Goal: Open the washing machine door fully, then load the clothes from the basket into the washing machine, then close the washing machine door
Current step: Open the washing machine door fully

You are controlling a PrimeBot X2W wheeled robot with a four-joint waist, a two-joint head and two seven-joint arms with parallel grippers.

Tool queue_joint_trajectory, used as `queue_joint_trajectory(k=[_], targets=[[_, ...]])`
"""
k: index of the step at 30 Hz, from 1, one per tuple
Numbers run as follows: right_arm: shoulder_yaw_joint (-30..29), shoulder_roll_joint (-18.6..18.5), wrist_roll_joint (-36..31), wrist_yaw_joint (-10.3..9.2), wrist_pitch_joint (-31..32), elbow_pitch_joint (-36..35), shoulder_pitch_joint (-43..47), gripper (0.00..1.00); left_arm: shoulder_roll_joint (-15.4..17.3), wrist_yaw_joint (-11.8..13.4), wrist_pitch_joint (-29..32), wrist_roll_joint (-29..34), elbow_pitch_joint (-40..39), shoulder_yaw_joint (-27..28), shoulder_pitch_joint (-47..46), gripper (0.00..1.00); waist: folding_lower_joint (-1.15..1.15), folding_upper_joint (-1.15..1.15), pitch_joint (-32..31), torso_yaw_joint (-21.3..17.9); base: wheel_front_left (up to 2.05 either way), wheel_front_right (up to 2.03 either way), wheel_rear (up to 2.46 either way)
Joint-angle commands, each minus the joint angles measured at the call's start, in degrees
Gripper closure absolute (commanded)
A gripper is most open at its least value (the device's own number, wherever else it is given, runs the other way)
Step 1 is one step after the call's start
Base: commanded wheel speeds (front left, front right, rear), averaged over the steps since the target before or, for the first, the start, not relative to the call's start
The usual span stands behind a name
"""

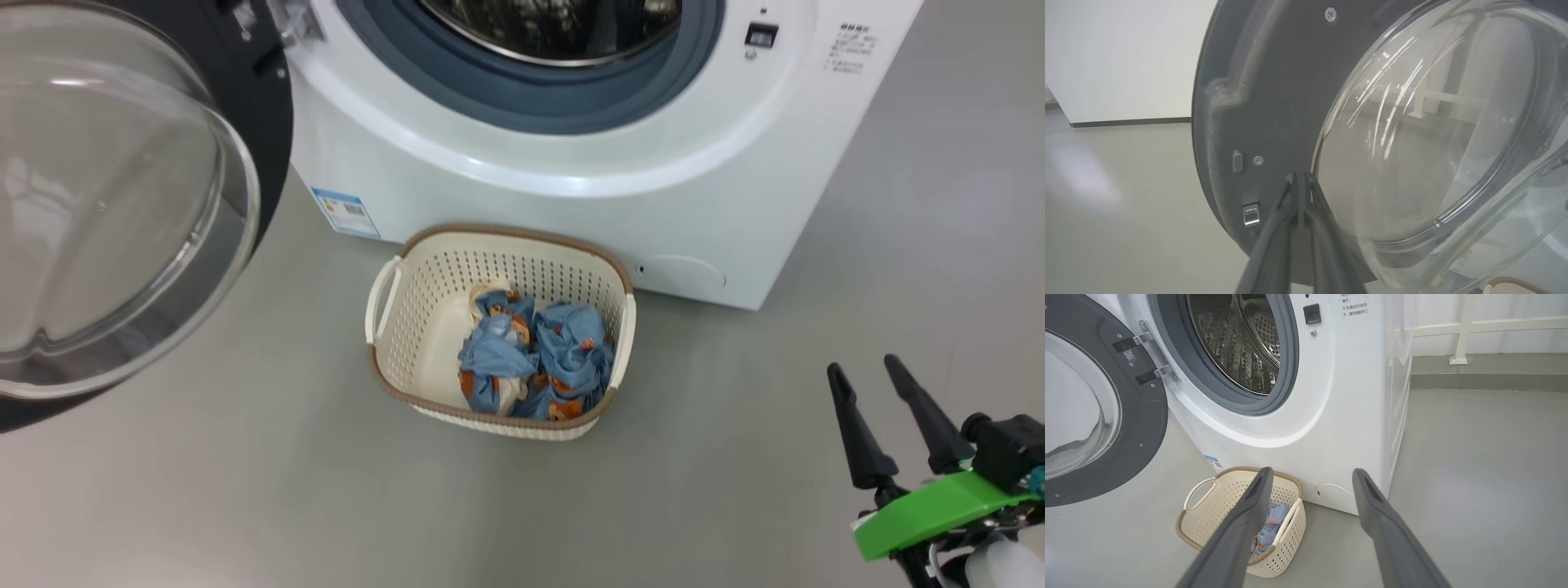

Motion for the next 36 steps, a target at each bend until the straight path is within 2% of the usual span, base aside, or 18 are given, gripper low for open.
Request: queue_joint_trajectory(k=[1, 4, 5, 6, 9, 11, 12, 14, 15, 23, 36], targets=[[1.57, -0.24, -0.1, 0.09, -0.69, -1.09, 0.92, 0.0, 2.48, -0.46, -0.36, 0.07, -2.35, 1.09, 1.74, 0.92, 0.0, 0.0, -2.37, 0.42, 0.0, 0.0, 0.0], [1.81, 0.09, -0.04, 0.09, -0.69, -0.96, 1.66, 0.0, 0.79, -1.05, -0.36, 0.37, -4.68, 0.48, 5.06, 0.89, 0.0, 0.0, -3.85, 0.61, 0.0, 0.0, 0.0], [1.84, 0.19, 0.0, 0.09, -0.69, -0.89, 1.89, 0.0, 0.29, -1.21, -0.36, 0.39, -5.37, 0.28, 6.03, 0.85, 0.0, 0.0, -4.34, 0.67, 0.0, 0.0, 0.0], [1.9, 0.38, 0.05, 0.09, -0.69, -0.79, 2.33, 0.0, -0.85, -1.46, -0.36, 0.35, -6.86, -0.13, 7.94, 0.76, 0.0, 0.0, -5.21, 0.75, 0.0, 0.0, 0.0], [1.98, 0.65, 0.17, 0.09, -0.69, -0.61, 2.86, 0.0, -2.26, -1.73, -0.36, 0.51, -8.82, -1.13, 10.83, 0.7, 0.0, 0.0, -6.41, 0.71, 0.0, 0.0, 0.0], [2.1, 0.77, 0.27, 0.09, -0.69, -0.53, 3.05, 0.0, -3.06, -1.87, -0.36, -0.01, -10.02, -1.57, 12.46, 0.51, 0.0, 0.0, -7.07, 0.42, 0.0, 0.0, 0.0], [2.1, 0.82, 0.33, 0.09, -0.69, -0.51, 3.2, 0.0, -3.5, -1.92, -0.36, -0.24, -10.51, -1.92, 13.34, 0.31, 0.0, 0.0, -7.45, 0.24, 0.0, 0.0, 0.0], [2.02, 0.91, 0.39, 0.09, -0.69, -0.49, 3.4, 0.0, -4.21, -2.0, -0.36, -0.98, -12.01, -2.97, 15.08, 0.02, 0.0, 0.0, -7.99, -0.26, 0.0, 0.0, 0.0], [1.97, 0.96, 0.41, 0.09, -0.69, -0.47, 3.49, 0.0, -4.62, -2.02, -0.36, -1.71, -12.83, -3.49, 15.93, 0.0, 0.0, 0.0, -8.31, -0.52, 0.0, 0.0, 0.0], [1.94, 1.11, 0.39, 0.09, -0.69, -0.58, 3.95, 0.0, -6.47, -2.05, -0.36, -5.39, -19.03, -9.94, 22.78, 0.0, 0.0, 0.0, -9.36, -4.0, 0.0, 0.0, 0.0], [1.39, 0.54, 0.27, 0.09, -0.69, -0.71, 2.76, 0.0, -7.04, -2.06, -0.36, -8.18, -23.77, -19.25, 24.24, 0.0, 0.0, 0.0, -8.55, -11.57, 0.0, 0.0, 0.0]])
